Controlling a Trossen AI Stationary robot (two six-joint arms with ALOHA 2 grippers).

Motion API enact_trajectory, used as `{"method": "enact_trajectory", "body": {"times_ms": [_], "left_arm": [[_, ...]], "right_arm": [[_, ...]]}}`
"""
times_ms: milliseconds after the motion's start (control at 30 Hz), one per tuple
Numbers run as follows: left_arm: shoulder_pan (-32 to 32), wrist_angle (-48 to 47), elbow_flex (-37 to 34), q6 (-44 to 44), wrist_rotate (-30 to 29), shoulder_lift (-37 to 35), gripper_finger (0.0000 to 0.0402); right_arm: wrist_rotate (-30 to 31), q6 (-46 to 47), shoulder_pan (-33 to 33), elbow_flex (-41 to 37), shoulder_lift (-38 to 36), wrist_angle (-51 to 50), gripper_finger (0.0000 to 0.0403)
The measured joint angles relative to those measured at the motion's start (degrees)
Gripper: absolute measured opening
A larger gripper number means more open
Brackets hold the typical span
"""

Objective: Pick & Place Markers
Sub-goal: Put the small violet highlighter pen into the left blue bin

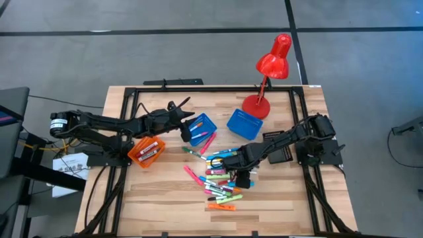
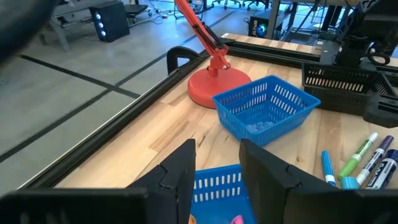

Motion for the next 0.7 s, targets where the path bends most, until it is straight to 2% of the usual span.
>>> {"method": "enact_trajectory", "body": {"times_ms": [400, 500, 700], "left_arm": [[-0.9, 0.0, 0.0, 0.0, 0.2, 0.0, 0.0121], [-0.9, 0.0, 0.0, 0.0, 0.2, 0.0, 0.0121], [-0.9, 0.3, 0.0, 0.0, 0.1, 0.0, 0.0121]], "right_arm": [[0.0, -0.5, -0.9, -7.9, -0.6, 9.4, 0.0119], [-0.2, -1.0, -1.3, -8.0, -0.6, 10.8, 0.0100], [-0.6, -2.2, -1.9, -5.5, -0.3, 10.7, 0.0039]]}}
